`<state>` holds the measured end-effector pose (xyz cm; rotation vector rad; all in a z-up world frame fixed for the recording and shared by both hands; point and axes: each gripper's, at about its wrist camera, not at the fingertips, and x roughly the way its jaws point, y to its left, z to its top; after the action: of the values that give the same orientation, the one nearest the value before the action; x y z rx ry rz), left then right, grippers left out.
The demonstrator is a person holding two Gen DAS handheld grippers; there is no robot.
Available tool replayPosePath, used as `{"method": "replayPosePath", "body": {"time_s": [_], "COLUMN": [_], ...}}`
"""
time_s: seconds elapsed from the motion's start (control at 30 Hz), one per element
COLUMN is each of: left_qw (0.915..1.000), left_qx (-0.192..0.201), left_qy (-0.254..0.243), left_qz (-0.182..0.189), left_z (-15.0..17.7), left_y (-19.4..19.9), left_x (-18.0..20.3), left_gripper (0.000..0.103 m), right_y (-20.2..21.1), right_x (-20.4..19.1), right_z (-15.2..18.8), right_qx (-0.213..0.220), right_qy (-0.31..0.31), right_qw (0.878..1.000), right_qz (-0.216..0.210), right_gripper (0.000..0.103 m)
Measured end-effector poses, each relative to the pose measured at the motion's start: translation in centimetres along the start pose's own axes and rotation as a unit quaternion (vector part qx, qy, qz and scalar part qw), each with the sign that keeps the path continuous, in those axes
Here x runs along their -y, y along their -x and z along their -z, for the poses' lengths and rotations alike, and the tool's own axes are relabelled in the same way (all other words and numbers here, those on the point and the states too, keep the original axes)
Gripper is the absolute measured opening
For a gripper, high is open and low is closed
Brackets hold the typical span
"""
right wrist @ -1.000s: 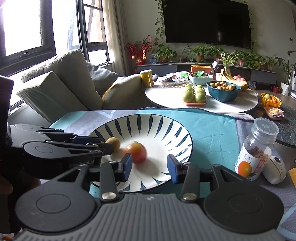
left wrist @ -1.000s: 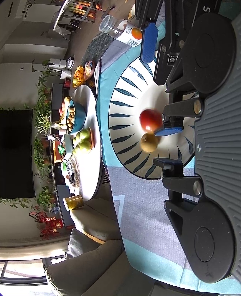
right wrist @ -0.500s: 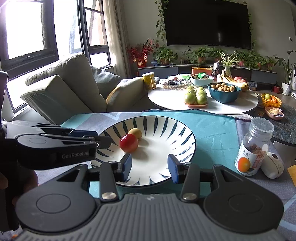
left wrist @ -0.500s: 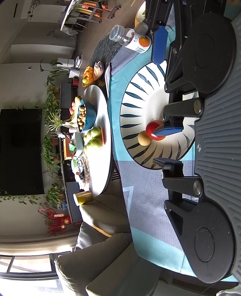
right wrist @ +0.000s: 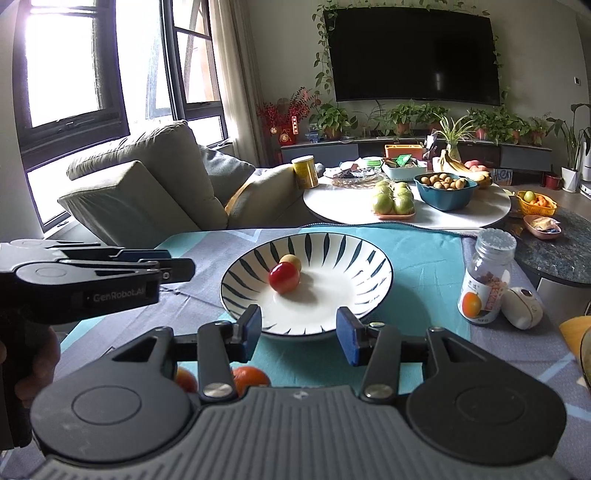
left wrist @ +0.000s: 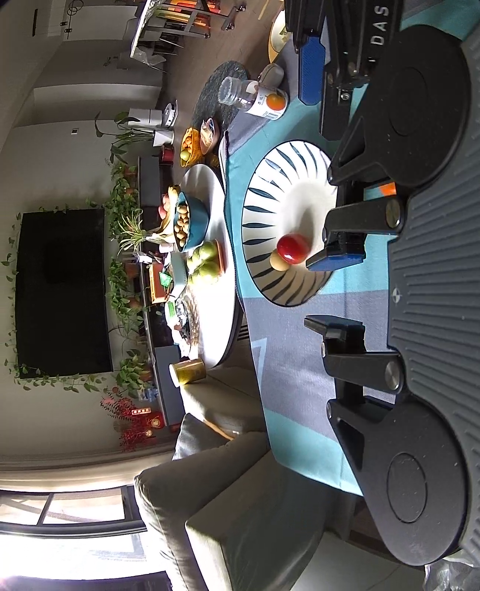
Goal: Organize fruits
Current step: 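Move both tools back toward the remaining fruit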
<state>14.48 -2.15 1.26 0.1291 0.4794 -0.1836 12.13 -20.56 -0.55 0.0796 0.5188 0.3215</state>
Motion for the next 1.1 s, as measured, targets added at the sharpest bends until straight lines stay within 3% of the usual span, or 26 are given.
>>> {"method": "replayPosePath", "body": {"time_s": [0.17,0.6,0.87,1.0,1.1], "left_qw": [0.9999,0.9991,0.9992,0.9983,0.9982], "left_qx": [0.001,-0.008,-0.030,-0.041,-0.048], "left_qy": [-0.005,0.009,0.022,0.034,0.025], "left_qz": [-0.012,-0.040,-0.012,0.022,0.026], "left_z": [1.4,5.7,8.6,9.4,10.0], "left_y": [2.5,8.1,11.0,11.8,11.8], "left_x": [0.2,-1.3,-1.5,-1.0,-0.3], "left_gripper": [0.025,0.024,0.024,0.024,0.024], "right_y": [1.1,4.6,5.2,5.2,5.5], "right_x": [-0.5,-2.7,-5.1,-5.7,-5.9], "right_z": [1.0,3.5,5.4,5.9,6.1], "right_qx": [-0.004,-0.013,-0.037,-0.050,-0.052], "right_qy": [-0.003,0.016,0.048,0.050,0.047], "right_qw": [1.000,0.999,0.995,0.994,0.994], "right_qz": [0.002,-0.044,-0.079,-0.081,-0.081], "right_gripper": [0.079,0.079,0.079,0.079,0.079]}}
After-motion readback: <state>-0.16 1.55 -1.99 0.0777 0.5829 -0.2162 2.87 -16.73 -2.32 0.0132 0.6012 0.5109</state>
